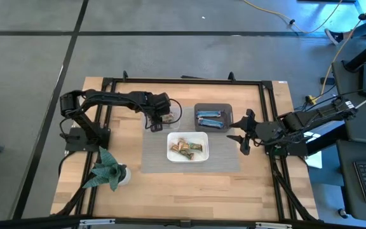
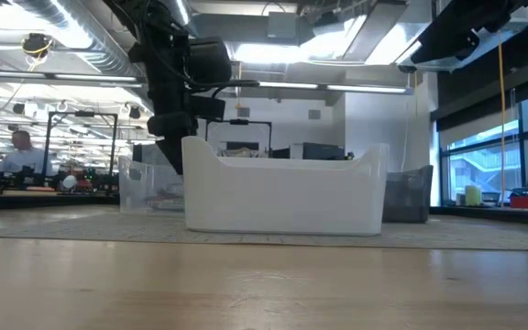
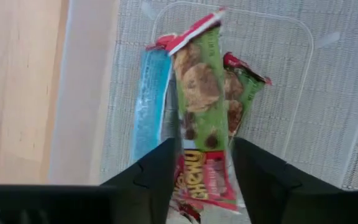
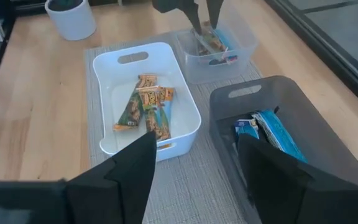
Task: Pick and place Granola Bars by type
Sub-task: Return to Home Position
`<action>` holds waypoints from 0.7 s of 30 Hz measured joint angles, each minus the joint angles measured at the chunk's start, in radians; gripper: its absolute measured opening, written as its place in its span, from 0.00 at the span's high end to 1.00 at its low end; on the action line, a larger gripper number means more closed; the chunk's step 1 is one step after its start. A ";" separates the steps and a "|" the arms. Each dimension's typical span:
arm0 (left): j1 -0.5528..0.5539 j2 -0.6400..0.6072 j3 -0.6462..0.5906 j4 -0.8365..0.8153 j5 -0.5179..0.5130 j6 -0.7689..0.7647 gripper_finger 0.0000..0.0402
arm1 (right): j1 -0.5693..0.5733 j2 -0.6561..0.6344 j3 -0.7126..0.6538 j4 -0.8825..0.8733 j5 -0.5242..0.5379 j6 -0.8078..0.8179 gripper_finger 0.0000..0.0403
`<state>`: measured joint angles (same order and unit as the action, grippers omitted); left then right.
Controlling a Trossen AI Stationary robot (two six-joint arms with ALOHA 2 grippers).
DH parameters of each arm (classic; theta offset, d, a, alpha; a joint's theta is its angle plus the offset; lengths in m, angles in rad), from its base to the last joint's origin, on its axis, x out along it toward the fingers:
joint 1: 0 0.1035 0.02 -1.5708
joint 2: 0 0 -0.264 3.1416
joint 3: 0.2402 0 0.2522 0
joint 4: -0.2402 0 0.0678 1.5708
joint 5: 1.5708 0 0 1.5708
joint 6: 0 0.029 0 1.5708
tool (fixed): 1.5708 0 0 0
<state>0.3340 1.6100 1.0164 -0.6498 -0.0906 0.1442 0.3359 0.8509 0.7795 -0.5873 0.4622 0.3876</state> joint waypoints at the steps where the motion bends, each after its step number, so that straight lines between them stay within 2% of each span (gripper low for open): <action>1: 0.000 0.000 0.000 0.000 -0.001 0.000 0.61 | 0.000 0.000 0.000 0.000 0.000 0.011 0.43; 6: 0.002 -0.033 0.013 -0.012 0.012 -0.018 0.53 | -0.023 -0.012 0.000 0.000 -0.018 0.162 0.43; 10: 0.010 -0.156 0.024 0.020 0.145 -0.019 0.52 | -0.076 -0.027 0.000 -0.014 -0.075 0.181 0.43; 14: 0.030 -0.325 -0.011 0.051 0.307 -0.041 0.53 | -0.114 -0.094 0.000 -0.105 -0.069 0.184 0.43; 19: 0.040 -0.598 -0.181 0.219 0.301 -0.159 0.52 | -0.116 -0.247 -0.001 -0.081 -0.063 0.104 0.43; 21: 0.029 -0.706 -0.255 0.277 0.300 -0.210 0.52 | -0.116 -0.304 -0.032 -0.016 -0.059 0.074 0.43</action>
<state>0.3630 0.9036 0.7613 -0.3733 0.2092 -0.0658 0.2195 0.5473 0.7479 -0.6028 0.4031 0.4613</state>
